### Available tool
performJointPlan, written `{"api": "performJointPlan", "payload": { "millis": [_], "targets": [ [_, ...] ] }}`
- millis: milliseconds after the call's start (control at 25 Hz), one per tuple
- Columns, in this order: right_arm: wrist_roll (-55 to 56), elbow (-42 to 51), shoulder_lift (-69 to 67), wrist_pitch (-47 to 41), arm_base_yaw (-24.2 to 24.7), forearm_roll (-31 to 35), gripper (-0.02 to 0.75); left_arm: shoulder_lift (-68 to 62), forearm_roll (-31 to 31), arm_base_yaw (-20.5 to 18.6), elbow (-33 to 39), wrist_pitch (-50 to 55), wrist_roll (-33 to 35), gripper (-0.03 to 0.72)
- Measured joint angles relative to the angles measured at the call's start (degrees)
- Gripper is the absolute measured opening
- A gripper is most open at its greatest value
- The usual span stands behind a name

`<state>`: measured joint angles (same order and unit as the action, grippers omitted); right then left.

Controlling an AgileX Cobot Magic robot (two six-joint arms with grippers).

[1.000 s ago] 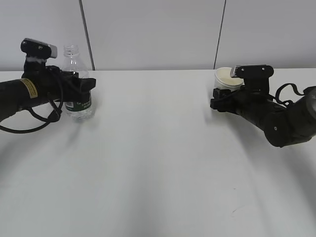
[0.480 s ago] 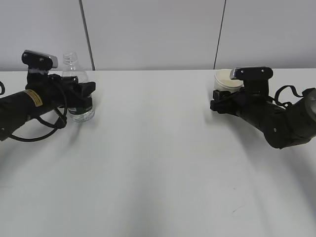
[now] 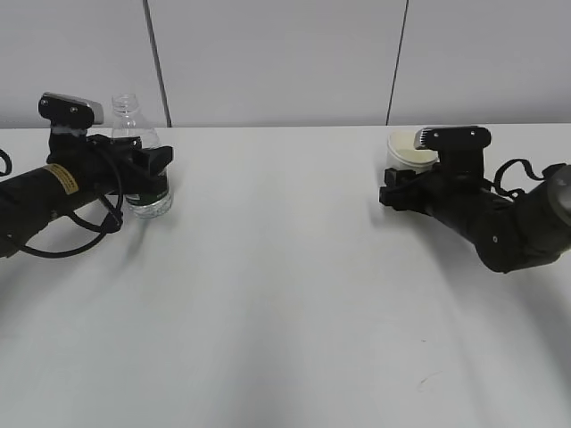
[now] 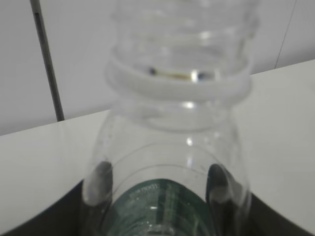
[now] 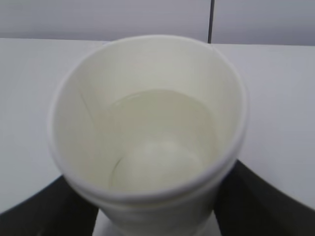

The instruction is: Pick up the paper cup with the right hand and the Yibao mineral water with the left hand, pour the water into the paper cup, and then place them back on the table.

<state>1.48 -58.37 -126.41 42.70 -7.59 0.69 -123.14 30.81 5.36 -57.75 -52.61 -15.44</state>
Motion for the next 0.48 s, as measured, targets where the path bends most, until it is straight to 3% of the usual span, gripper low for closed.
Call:
{"api": "performJointPlan", "payload": {
  "millis": [480],
  "targets": [
    [0.00,0.00,-1.28,1.20,0.00,-0.13,0.503,-0.04,0.00,0.00,0.00,0.00,0.11,0.371]
  ]
}}
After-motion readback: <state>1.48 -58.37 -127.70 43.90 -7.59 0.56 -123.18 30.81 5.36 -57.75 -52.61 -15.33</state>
